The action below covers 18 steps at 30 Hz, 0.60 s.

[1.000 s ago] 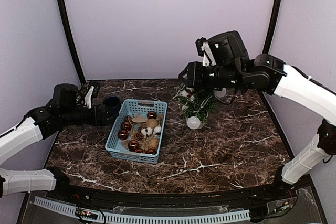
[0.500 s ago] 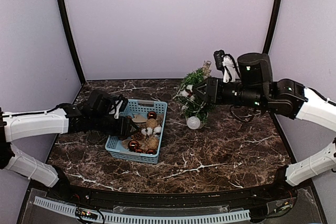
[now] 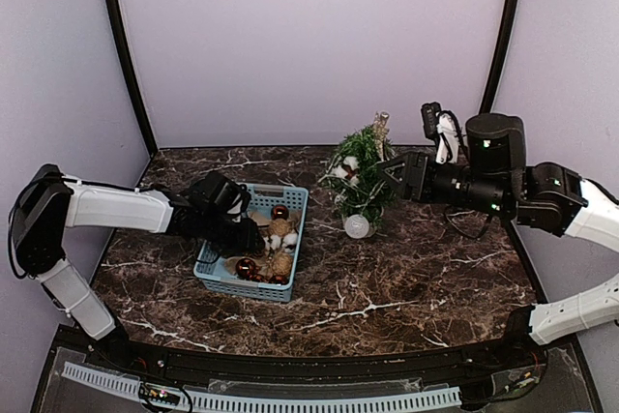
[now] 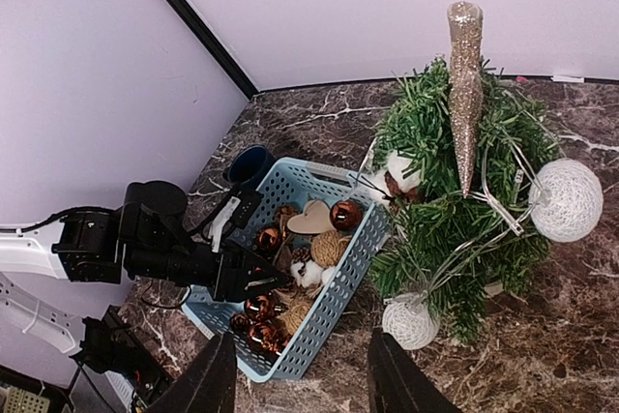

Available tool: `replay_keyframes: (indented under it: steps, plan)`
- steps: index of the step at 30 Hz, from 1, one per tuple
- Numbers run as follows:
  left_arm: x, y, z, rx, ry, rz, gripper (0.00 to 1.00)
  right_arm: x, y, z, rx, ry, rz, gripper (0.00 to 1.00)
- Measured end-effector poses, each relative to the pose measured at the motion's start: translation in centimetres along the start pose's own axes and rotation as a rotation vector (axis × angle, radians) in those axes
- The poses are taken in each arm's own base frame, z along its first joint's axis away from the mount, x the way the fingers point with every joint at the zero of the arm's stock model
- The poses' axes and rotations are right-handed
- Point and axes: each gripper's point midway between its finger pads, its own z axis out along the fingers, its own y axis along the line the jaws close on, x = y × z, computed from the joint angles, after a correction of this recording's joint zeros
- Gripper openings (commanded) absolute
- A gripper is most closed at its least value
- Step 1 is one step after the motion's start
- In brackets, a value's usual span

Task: Decorate the small christmas tree

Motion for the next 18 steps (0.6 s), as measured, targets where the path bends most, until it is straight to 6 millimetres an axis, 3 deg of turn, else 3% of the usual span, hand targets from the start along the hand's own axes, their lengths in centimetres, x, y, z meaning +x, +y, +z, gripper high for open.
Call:
replay_keyframes:
  steps: [9,18]
  plan:
    - [-1.1,-0.3,2.1,-0.003,-0.013,-0.034,0.32,-0.1,-0.5,-0.3,0.015,-0.016,0.013,0.49]
    - [-1.3,-0.2,2.6,-0.015,-0.013,-0.037,0.35,0.2,-1.2,-0.5,0.033,-0.016,0.024,0.49]
